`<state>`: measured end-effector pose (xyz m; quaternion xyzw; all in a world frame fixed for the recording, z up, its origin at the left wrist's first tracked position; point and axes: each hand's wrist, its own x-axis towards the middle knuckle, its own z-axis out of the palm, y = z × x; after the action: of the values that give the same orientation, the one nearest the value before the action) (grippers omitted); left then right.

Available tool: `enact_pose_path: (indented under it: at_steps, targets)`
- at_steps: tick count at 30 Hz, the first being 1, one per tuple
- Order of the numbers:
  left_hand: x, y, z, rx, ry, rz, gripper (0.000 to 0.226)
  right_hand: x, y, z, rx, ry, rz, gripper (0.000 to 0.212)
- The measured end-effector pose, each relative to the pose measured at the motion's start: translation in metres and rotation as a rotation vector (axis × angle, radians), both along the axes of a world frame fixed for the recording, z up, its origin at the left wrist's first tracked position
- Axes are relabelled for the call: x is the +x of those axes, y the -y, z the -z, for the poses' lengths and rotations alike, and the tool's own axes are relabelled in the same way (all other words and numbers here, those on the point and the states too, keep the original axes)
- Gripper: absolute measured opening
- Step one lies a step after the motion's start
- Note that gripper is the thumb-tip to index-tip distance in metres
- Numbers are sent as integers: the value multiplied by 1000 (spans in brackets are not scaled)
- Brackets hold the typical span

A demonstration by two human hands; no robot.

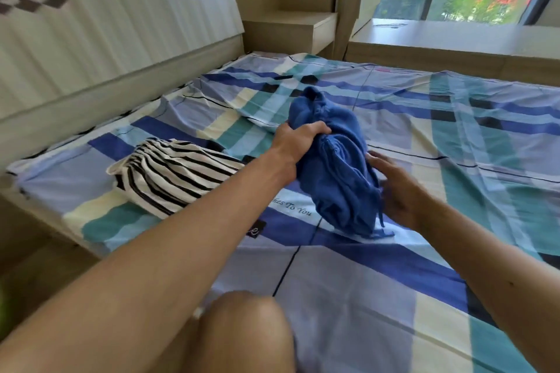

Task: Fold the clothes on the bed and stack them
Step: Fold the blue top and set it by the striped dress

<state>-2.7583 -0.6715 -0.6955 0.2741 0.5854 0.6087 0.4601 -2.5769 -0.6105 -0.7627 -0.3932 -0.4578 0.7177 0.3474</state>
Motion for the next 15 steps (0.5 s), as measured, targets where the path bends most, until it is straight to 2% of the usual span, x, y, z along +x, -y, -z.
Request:
enact_pose_path:
  at_steps: [3, 10, 13, 15]
  targets:
    - [-50, 22, -19, 96, -28, -143, 33, -68, -6, -30, 39, -8, -59, 50]
    - [-173, 81, -21, 194, -17, -590, 49, -226, -15, -121, 634, 310, -112, 72]
    - [-203, 96, 14, 144, 53, -721, 37, -283, -5, -109, 846, 426, -183, 69]
    - [-212, 105, 52, 35, 74, -763, 51, -310, 2, -76, 930, 555, -210, 70]
